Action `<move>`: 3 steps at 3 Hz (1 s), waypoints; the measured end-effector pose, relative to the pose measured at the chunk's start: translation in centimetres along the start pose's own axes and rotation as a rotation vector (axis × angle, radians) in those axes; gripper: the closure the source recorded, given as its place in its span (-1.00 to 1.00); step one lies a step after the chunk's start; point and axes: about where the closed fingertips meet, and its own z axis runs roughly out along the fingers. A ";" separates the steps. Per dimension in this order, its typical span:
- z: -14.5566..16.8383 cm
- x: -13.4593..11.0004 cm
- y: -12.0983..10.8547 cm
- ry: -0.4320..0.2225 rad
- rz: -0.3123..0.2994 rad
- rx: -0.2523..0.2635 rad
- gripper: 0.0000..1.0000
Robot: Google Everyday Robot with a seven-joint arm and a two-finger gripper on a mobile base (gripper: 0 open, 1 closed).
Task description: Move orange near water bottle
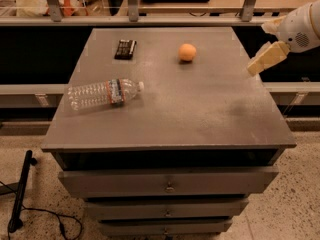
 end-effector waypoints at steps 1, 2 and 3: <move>1.6 -0.3 0.6 -0.080 0.076 0.058 -1.00; 3.0 -0.7 1.2 -0.132 0.162 0.128 -1.00; 3.9 -1.5 0.4 -0.165 0.223 0.234 -1.00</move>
Offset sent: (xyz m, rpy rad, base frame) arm 0.0313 0.0240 -0.0116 0.2729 -0.2077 -0.3883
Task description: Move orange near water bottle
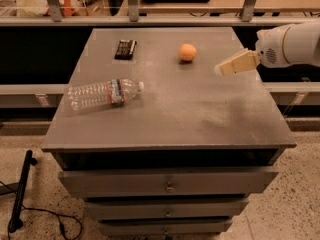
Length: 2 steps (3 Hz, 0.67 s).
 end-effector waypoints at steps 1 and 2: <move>1.3 -1.1 -1.0 -0.023 0.035 0.094 -1.00; 3.2 -1.6 -1.5 -0.030 0.071 0.129 -1.00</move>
Offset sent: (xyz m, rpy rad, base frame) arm 0.0599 0.0141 -0.0051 0.0547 -0.0525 -0.2019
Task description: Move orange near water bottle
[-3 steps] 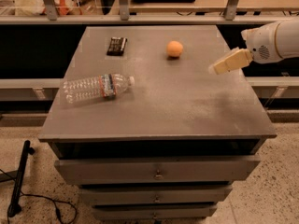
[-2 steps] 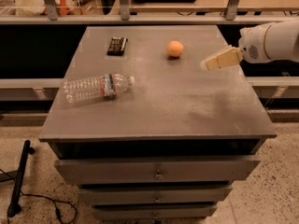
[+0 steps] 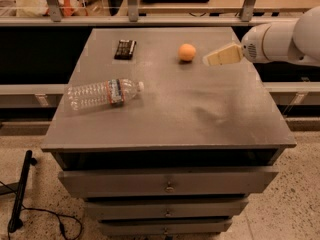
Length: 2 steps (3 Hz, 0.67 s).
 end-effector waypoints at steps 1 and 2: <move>2.4 0.1 0.6 0.002 0.045 -0.031 -1.00; 4.7 0.3 1.2 -0.028 0.074 -0.094 -1.00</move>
Offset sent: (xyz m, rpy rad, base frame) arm 0.0496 0.0416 -0.0409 0.1637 0.0308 0.1336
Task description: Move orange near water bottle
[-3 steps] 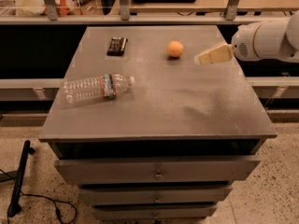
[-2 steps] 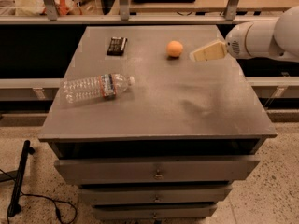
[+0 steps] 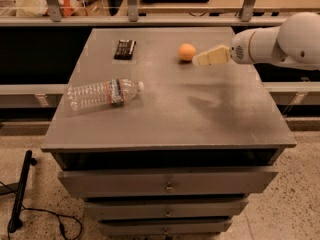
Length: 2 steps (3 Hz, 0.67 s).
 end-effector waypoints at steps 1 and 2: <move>2.6 -0.1 0.8 -0.039 -0.019 -0.062 -1.00; 4.7 0.2 1.2 -0.052 -0.064 -0.097 -1.00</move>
Offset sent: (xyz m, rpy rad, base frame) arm 0.0459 0.0433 -0.0379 -0.0251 -0.0788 0.1840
